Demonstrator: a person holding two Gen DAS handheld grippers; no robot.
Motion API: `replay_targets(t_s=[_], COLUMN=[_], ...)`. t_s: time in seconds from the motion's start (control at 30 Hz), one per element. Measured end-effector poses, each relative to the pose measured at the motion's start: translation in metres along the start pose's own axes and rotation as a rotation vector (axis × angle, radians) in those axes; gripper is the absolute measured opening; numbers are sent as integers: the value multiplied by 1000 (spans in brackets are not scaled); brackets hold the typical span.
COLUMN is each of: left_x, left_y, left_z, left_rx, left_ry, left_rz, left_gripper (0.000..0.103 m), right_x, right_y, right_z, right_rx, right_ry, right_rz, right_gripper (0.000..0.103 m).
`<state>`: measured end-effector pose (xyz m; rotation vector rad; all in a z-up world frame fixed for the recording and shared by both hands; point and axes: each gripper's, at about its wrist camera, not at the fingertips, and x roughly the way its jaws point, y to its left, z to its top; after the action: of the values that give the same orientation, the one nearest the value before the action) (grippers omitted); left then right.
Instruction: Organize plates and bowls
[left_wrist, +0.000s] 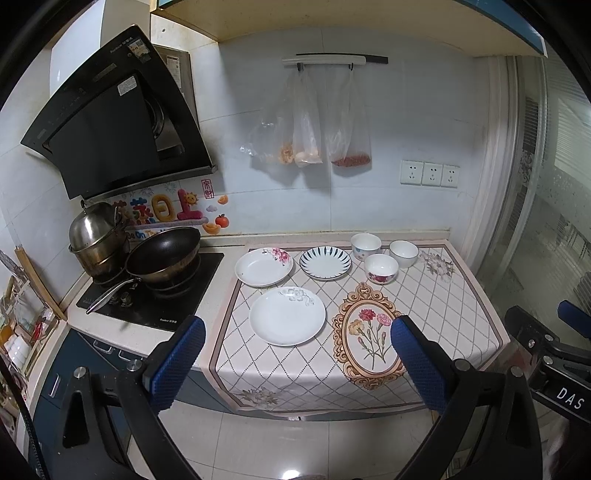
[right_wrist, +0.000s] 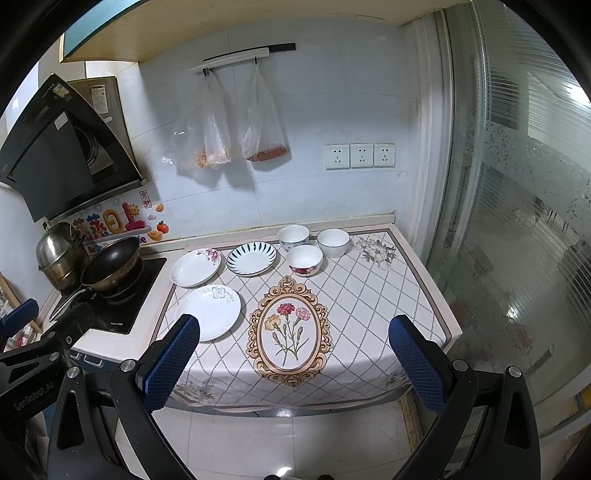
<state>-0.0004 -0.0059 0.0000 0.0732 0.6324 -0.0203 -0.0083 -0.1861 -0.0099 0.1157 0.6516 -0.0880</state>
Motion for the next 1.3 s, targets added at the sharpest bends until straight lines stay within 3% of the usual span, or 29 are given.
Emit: replay_targets(t_s=[1.3], left_x=[2], left_y=[9], left_z=[4], left_rx=[-6], left_ry=[-2], left_rz=[0], left_gripper=[103], right_x=[6], right_y=[3], right_z=[2], right_rx=[1], right_ry=[3], right_rz=[0], right_gripper=[103])
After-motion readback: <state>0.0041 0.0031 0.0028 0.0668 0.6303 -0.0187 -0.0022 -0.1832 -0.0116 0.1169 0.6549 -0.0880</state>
